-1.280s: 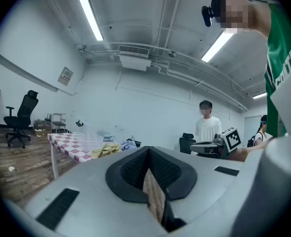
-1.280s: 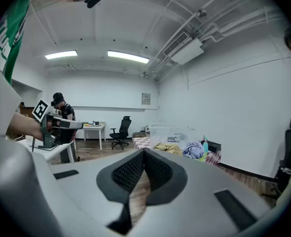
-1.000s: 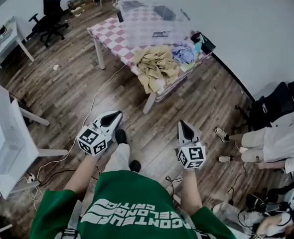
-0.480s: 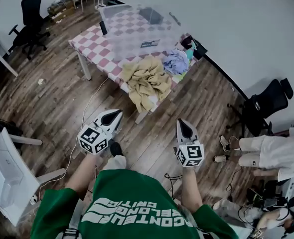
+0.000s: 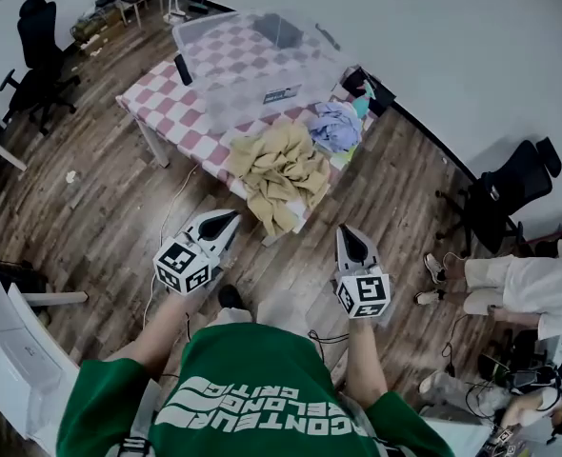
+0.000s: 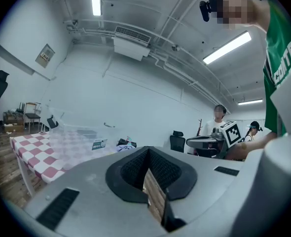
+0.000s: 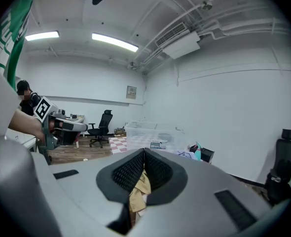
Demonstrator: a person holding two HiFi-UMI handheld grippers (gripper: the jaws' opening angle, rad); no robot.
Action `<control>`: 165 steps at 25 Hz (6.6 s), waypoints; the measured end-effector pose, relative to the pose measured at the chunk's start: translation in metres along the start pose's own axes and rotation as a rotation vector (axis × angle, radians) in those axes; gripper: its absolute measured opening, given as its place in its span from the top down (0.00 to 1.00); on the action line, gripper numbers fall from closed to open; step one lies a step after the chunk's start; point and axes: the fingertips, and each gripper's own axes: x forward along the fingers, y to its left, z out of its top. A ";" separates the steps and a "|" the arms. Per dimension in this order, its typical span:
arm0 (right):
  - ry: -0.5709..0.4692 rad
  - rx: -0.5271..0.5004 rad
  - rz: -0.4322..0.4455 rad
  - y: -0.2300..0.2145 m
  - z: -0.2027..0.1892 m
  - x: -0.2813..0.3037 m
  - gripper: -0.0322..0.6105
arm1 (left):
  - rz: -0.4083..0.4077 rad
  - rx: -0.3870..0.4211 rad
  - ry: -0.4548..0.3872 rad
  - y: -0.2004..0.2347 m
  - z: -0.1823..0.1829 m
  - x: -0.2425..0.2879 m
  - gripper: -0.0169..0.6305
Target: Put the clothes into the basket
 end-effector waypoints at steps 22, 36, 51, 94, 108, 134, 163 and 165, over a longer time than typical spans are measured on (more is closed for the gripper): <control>0.006 -0.001 0.051 -0.151 0.006 0.150 0.94 | -0.008 0.028 0.047 0.083 0.031 0.206 0.97; 0.035 -0.005 0.142 -0.275 0.006 0.222 0.94 | 0.060 0.024 0.064 0.105 0.054 0.350 0.97; 0.071 0.037 0.128 -0.299 -0.011 0.257 0.94 | 0.026 0.023 0.117 0.131 0.047 0.394 0.97; 0.437 0.167 0.189 -0.316 -0.164 0.370 0.49 | -0.307 0.112 0.526 0.192 -0.101 0.554 0.38; 0.566 0.190 0.243 -0.321 -0.228 0.413 0.43 | -0.393 0.082 0.725 0.199 -0.179 0.588 0.32; 0.610 0.143 0.339 -0.303 -0.242 0.436 0.58 | -0.441 -0.054 0.801 0.193 -0.212 0.594 0.45; 0.380 -0.023 0.199 -0.322 -0.114 0.397 0.72 | -0.469 0.102 0.550 0.140 -0.081 0.589 0.66; 0.350 -0.037 0.177 -0.325 -0.095 0.390 0.72 | -0.482 0.136 0.526 0.133 -0.062 0.588 0.66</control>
